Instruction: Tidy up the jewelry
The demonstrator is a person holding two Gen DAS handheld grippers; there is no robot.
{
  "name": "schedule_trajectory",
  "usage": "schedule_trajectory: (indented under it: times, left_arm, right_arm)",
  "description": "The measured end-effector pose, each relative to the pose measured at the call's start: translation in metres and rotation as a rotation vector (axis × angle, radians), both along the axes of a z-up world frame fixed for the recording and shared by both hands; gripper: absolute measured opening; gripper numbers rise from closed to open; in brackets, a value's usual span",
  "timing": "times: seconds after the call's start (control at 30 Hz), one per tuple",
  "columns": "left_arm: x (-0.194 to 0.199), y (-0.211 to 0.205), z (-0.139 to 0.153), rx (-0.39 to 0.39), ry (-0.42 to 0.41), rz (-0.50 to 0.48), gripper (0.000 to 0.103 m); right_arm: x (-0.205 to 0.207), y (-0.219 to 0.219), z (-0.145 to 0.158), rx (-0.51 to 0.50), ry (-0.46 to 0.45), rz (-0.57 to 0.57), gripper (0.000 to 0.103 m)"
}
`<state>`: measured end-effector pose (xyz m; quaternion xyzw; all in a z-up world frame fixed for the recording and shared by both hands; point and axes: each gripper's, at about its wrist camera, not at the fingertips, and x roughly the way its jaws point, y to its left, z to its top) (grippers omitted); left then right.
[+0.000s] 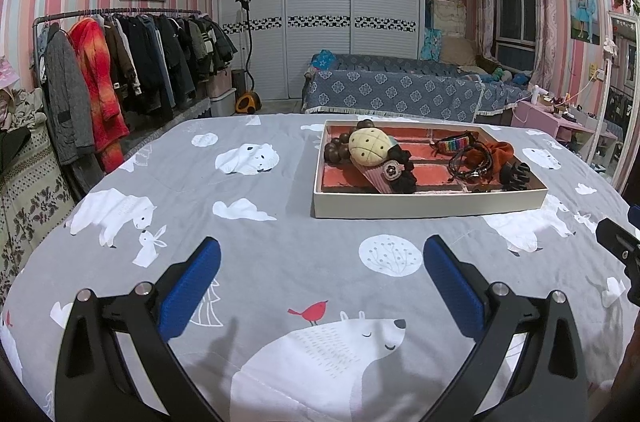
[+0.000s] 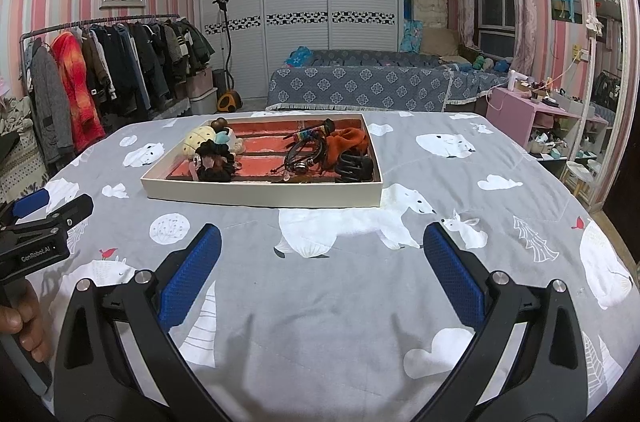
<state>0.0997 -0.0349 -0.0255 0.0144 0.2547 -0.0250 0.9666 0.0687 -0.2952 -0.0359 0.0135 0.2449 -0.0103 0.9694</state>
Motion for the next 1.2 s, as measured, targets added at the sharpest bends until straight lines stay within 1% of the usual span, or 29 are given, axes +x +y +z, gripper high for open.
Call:
schedule_trajectory:
  times: [1.2]
  left_arm:
    - [0.0025,-0.0028,0.0035,-0.005,-0.001,-0.006,0.099]
  right_arm:
    - [0.0008,0.0013,0.0015,-0.005,-0.006,0.004,0.098]
